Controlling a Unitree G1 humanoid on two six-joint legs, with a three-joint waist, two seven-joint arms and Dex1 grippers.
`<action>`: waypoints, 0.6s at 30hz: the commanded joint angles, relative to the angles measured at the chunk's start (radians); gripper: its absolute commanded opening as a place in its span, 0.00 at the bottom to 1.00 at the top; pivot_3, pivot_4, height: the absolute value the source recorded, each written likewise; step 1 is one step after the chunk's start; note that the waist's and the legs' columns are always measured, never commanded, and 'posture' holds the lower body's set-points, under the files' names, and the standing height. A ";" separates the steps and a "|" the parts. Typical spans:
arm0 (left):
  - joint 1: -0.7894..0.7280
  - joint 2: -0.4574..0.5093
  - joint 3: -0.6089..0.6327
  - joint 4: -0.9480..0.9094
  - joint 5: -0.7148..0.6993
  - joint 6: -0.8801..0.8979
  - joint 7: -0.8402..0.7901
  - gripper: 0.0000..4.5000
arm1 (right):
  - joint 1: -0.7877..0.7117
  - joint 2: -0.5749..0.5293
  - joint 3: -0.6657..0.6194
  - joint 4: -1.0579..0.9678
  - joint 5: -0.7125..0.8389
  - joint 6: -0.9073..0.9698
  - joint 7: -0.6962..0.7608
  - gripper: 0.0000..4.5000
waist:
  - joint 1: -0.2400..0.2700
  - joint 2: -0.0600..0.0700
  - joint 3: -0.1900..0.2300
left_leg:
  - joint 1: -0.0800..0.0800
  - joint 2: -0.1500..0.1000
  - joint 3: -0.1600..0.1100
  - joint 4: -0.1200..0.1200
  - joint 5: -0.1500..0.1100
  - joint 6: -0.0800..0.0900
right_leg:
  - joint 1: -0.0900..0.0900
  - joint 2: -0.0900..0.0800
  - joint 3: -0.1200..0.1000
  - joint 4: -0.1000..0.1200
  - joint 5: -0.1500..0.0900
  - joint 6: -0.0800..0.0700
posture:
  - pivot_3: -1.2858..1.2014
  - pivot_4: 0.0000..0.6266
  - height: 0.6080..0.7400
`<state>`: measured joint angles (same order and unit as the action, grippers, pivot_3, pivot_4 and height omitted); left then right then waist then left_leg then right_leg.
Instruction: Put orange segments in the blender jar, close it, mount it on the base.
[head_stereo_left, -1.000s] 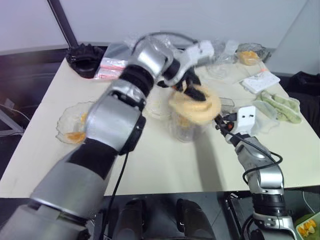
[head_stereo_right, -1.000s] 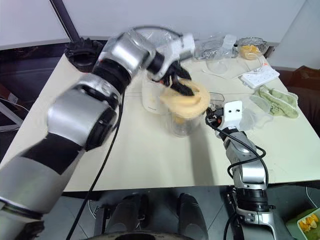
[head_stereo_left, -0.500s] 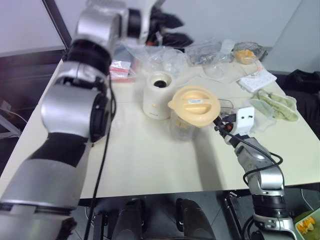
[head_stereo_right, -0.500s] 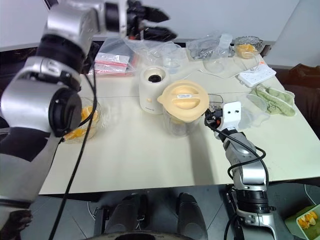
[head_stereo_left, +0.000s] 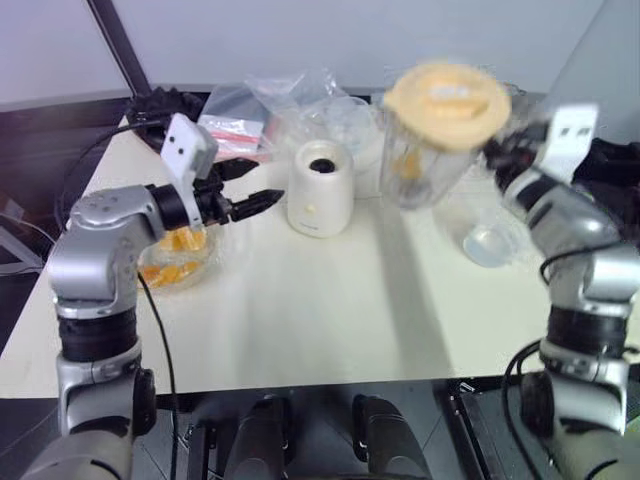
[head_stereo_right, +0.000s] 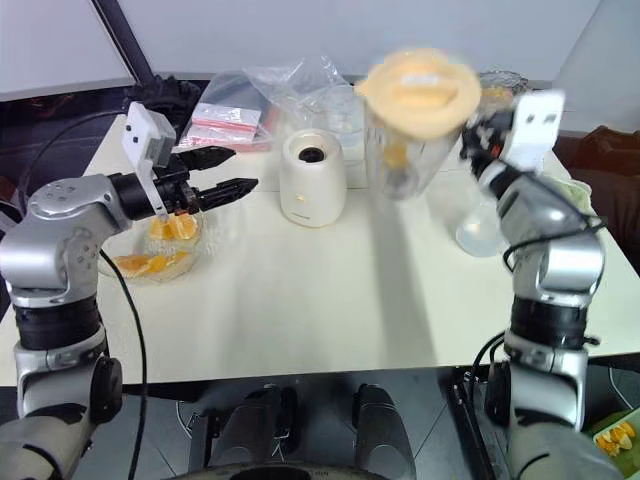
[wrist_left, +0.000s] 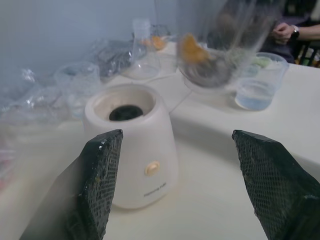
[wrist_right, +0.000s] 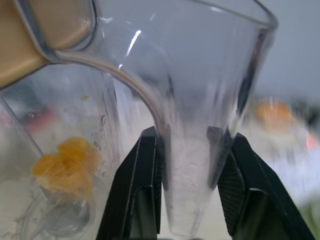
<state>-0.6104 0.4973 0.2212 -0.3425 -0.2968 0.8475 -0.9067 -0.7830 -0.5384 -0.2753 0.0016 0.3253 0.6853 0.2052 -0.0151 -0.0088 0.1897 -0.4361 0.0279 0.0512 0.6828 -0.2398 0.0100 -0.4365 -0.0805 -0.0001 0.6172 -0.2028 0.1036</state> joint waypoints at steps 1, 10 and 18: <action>0.028 -0.005 0.021 -0.042 -0.009 -0.021 0.100 0.82 | -0.162 -0.030 0.013 0.137 -0.040 -0.067 0.007 0.20 | 0.000 0.000 0.000 | 0.001 0.000 0.000 0.000 0.000 0.000 | 0.001 0.001 0.000 0.000 0.000 -0.001 | 0.52 0.24 1.00; 0.123 -0.001 0.063 0.008 0.012 -0.145 0.286 0.82 | -0.516 0.080 0.111 0.564 -0.076 -0.251 0.141 0.20 | -0.029 0.001 0.000 | -0.003 0.001 0.004 -0.005 0.000 0.000 | -0.007 0.001 0.003 0.001 0.003 0.004 | 0.52 0.24 1.00; 0.216 0.029 0.058 0.022 -0.001 -0.186 0.327 0.82 | -0.611 0.154 0.133 0.819 -0.111 -0.347 0.167 0.20 | -0.020 0.001 0.001 | -0.007 0.000 0.003 -0.006 0.001 -0.001 | -0.007 -0.001 0.000 -0.002 0.003 0.003 | 0.52 0.24 1.00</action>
<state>-0.3991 0.5151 0.2680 -0.2896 -0.2936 0.6855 -0.5887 -1.3230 -0.3676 -0.1243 0.8267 0.2158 0.3935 0.3692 -0.0348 -0.0081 0.1903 -0.4428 0.0276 0.0538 0.6770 -0.2391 0.0090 -0.4435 -0.0821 0.0001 0.6147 -0.1996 0.1069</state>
